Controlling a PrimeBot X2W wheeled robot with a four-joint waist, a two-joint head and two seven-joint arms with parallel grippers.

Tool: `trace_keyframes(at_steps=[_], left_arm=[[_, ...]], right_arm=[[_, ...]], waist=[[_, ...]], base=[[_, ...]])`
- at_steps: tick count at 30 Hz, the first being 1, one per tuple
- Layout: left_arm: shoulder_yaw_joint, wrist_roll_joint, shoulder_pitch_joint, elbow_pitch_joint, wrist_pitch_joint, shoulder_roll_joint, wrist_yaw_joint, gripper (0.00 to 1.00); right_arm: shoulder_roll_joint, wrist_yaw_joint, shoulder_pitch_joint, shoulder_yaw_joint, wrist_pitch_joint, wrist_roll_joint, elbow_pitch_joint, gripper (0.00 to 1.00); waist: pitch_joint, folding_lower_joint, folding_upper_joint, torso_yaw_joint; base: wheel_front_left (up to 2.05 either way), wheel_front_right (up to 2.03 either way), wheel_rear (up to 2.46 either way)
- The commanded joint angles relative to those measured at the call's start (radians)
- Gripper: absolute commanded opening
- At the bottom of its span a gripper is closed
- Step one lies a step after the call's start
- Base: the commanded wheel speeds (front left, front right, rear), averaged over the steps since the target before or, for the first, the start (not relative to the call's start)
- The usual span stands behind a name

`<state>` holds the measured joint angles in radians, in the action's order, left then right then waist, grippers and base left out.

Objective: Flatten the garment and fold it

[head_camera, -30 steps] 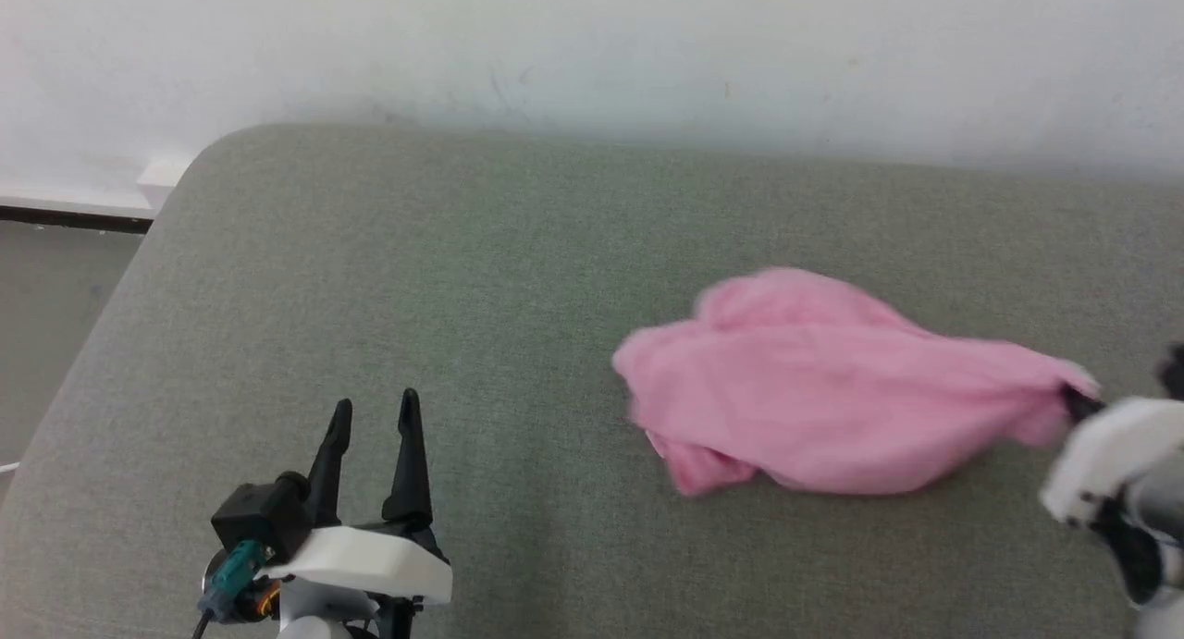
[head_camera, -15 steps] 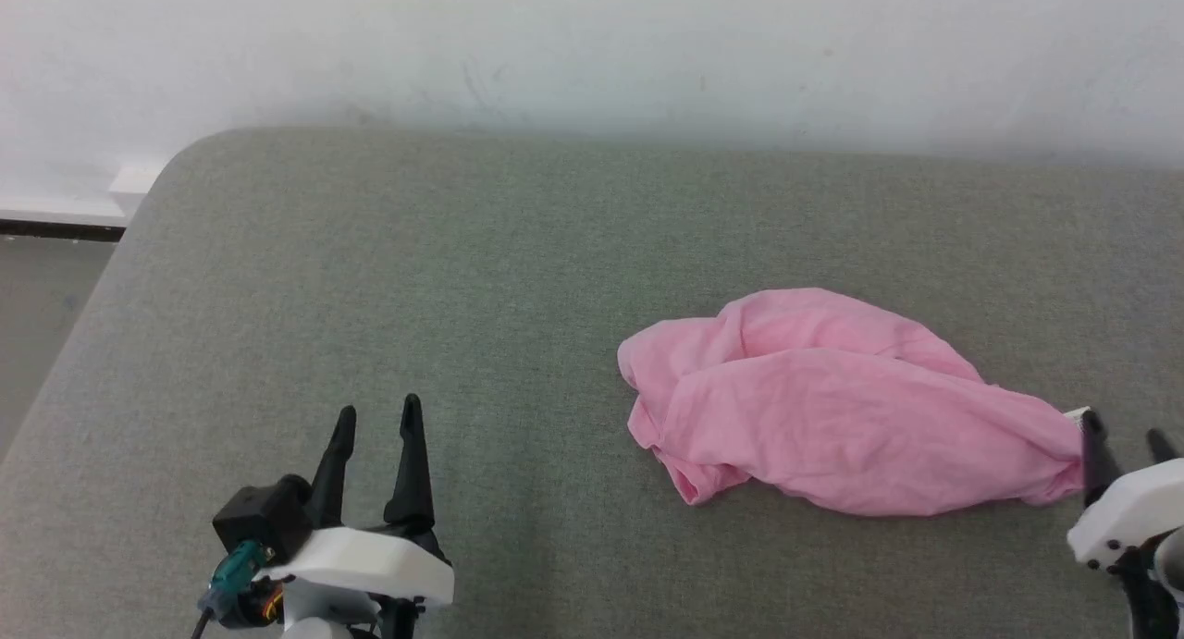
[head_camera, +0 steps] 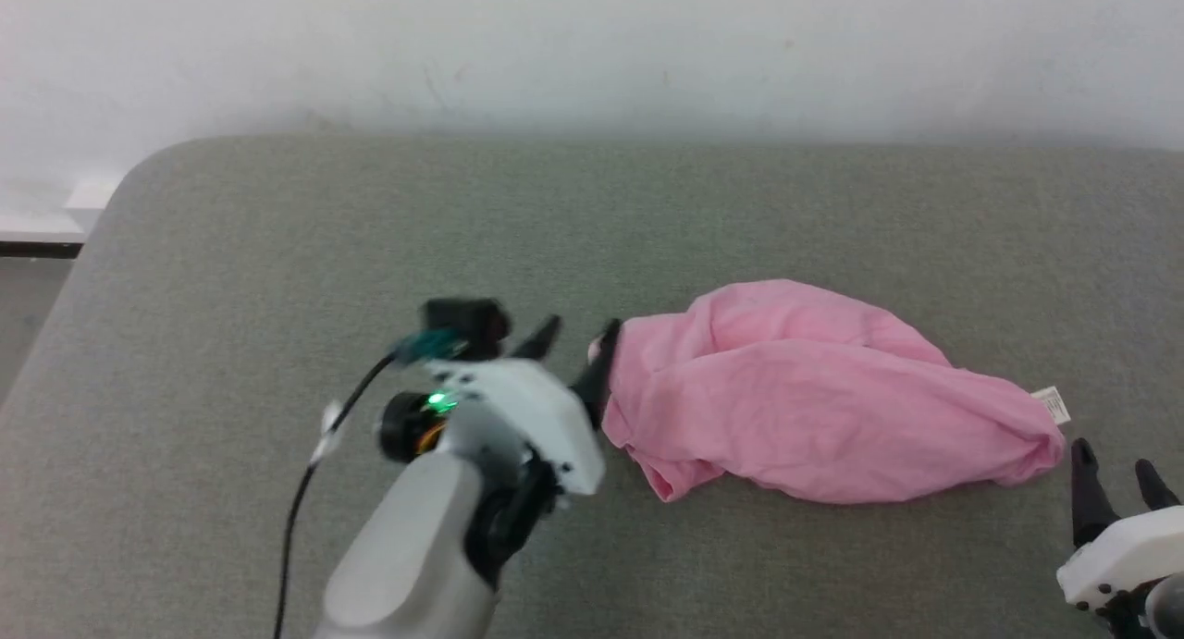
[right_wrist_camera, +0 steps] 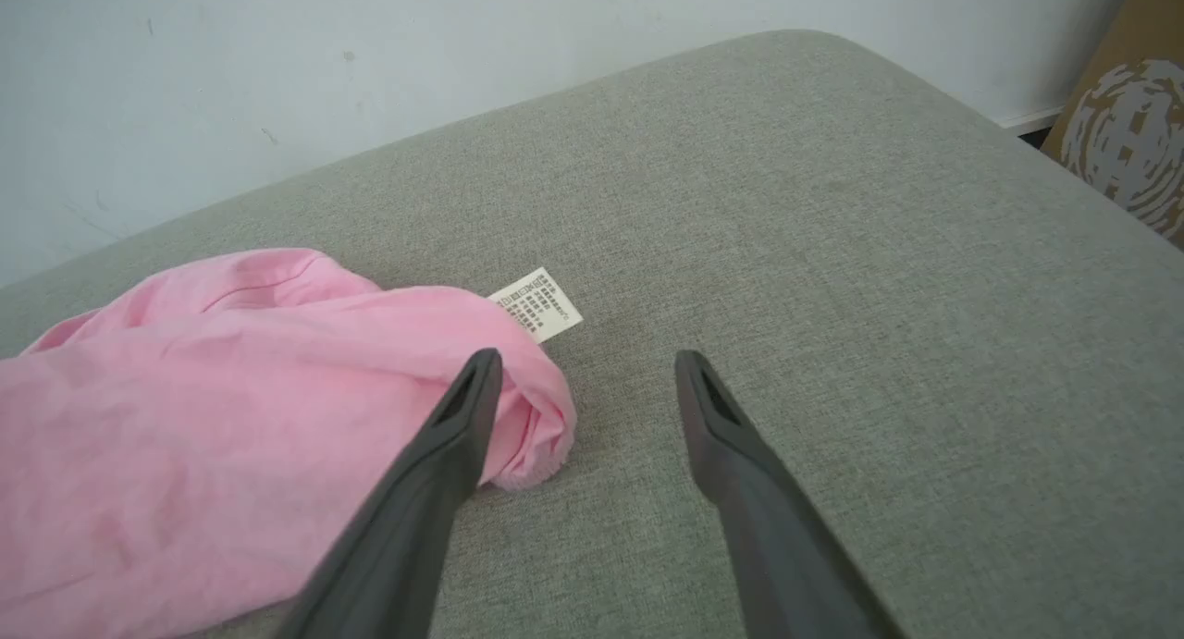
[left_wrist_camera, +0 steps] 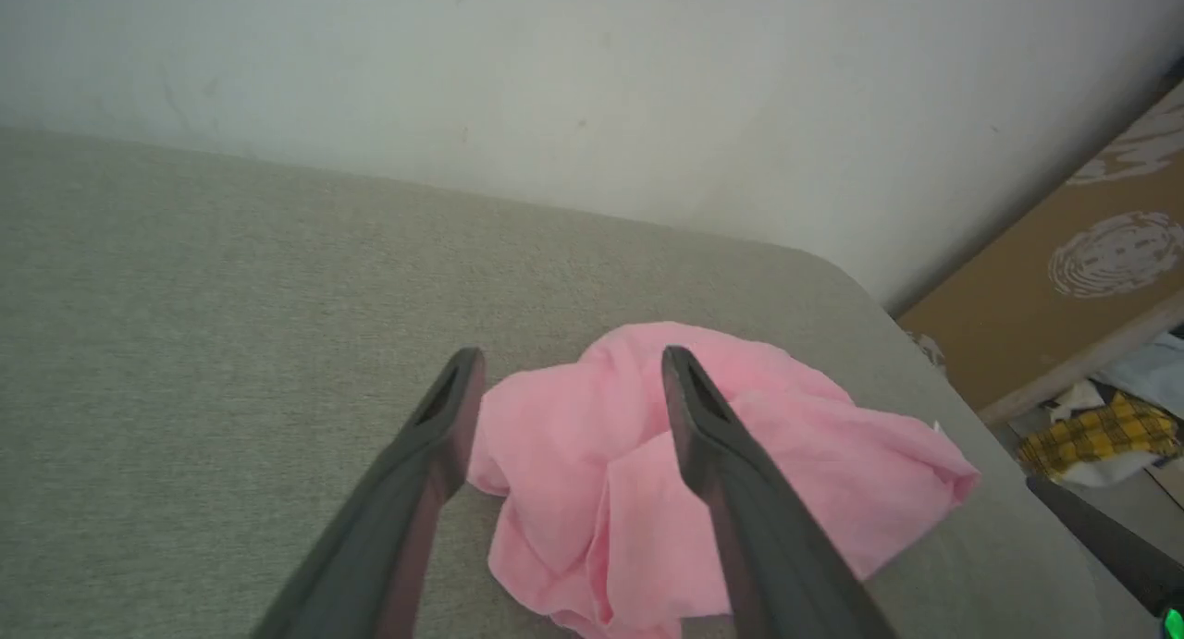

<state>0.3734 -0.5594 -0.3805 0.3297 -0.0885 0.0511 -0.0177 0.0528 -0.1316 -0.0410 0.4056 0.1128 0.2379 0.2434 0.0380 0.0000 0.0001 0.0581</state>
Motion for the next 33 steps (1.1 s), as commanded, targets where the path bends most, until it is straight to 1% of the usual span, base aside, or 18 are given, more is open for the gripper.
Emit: trace_keyframes(at_steps=[1,3,6,9,11,13,14,15,16,22,27,30,33], left_arm=[[0.034,-0.019,-0.034,0.027,-0.068,-0.001,-0.022,1.00],[0.104,-0.056,-0.082,0.068,-0.210,-0.001,-0.047,1.00],[0.176,-0.050,-0.129,0.133,-0.336,-0.001,-0.082,1.00],[0.200,-0.041,-0.145,0.192,-0.381,0.000,-0.092,1.00],[0.206,-0.045,-0.149,0.215,-0.381,0.000,-0.093,1.00],[0.207,-0.061,-0.149,0.227,-0.372,0.000,-0.084,1.00],[0.207,-0.069,-0.151,0.227,-0.358,0.000,-0.078,0.47],[0.209,-0.080,-0.151,0.225,-0.347,0.000,-0.072,0.11],[0.215,-0.089,-0.154,0.222,-0.338,-0.001,-0.067,0.00],[0.233,-0.137,-0.178,0.188,-0.268,-0.001,-0.053,0.00],[0.174,-0.166,-0.215,0.120,-0.180,0.004,-0.070,0.00],[0.125,-0.174,-0.198,0.052,-0.142,0.039,-0.097,0.00],[0.082,-0.180,-0.125,-0.028,-0.129,0.095,-0.142,0.00]], right_arm=[[-0.002,0.001,-0.012,-0.009,0.001,0.006,-0.003,1.00],[-0.002,0.001,-0.018,-0.022,0.001,0.013,-0.001,1.00],[-0.002,0.001,-0.023,-0.036,-0.005,0.021,0.003,1.00],[-0.003,0.001,-0.026,-0.041,-0.012,0.023,0.008,1.00],[-0.003,0.001,-0.024,-0.033,-0.017,0.022,0.009,1.00],[-0.003,0.001,-0.023,-0.028,-0.022,0.020,0.010,1.00],[-0.003,0.001,-0.023,-0.026,-0.023,0.020,0.011,1.00],[-0.003,0.001,-0.022,-0.023,-0.024,0.018,0.012,1.00],[-0.003,0.001,-0.021,-0.020,-0.025,0.015,0.013,1.00],[-0.003,0.001,-0.021,-0.033,-0.024,0.012,0.024,1.00],[-0.003,0.001,-0.025,-0.057,-0.025,0.014,0.025,1.00],[-0.003,0.001,-0.031,-0.073,-0.026,0.013,0.029,1.00],[-0.003,0.001,-0.034,-0.083,-0.028,0.014,0.033,1.00]], waist=[[0.013,0.0000,-0.0001,-0.019],[0.020,0.0000,-0.0001,-0.034],[0.031,0.0000,-0.0001,-0.059],[0.041,0.0000,-0.0001,-0.082],[0.049,0.0000,-0.0001,-0.087],[0.052,0.0000,-0.0001,-0.090],[0.053,0.0000,-0.0001,-0.089],[0.054,0.0000,-0.0001,-0.087],[0.054,0.0000,-0.0001,-0.083],[0.039,0.0000,-0.0001,-0.044],[0.021,0.0000,-0.0001,-0.001],[0.008,0.0000,-0.0001,0.020],[-0.001,0.0000,-0.0001,0.042]], base=[[0.00,0.00,0.00],[0.00,0.00,0.00],[0.00,0.00,0.00],[0.00,0.00,0.00],[0.00,0.00,0.00],[0.00,0.00,0.00],[0.00,0.00,0.00],[0.00,0.00,0.00],[0.00,0.00,0.00],[0.00,0.00,0.00],[0.00,0.00,0.00],[0.00,0.00,0.00],[0.00,0.00,0.00]])
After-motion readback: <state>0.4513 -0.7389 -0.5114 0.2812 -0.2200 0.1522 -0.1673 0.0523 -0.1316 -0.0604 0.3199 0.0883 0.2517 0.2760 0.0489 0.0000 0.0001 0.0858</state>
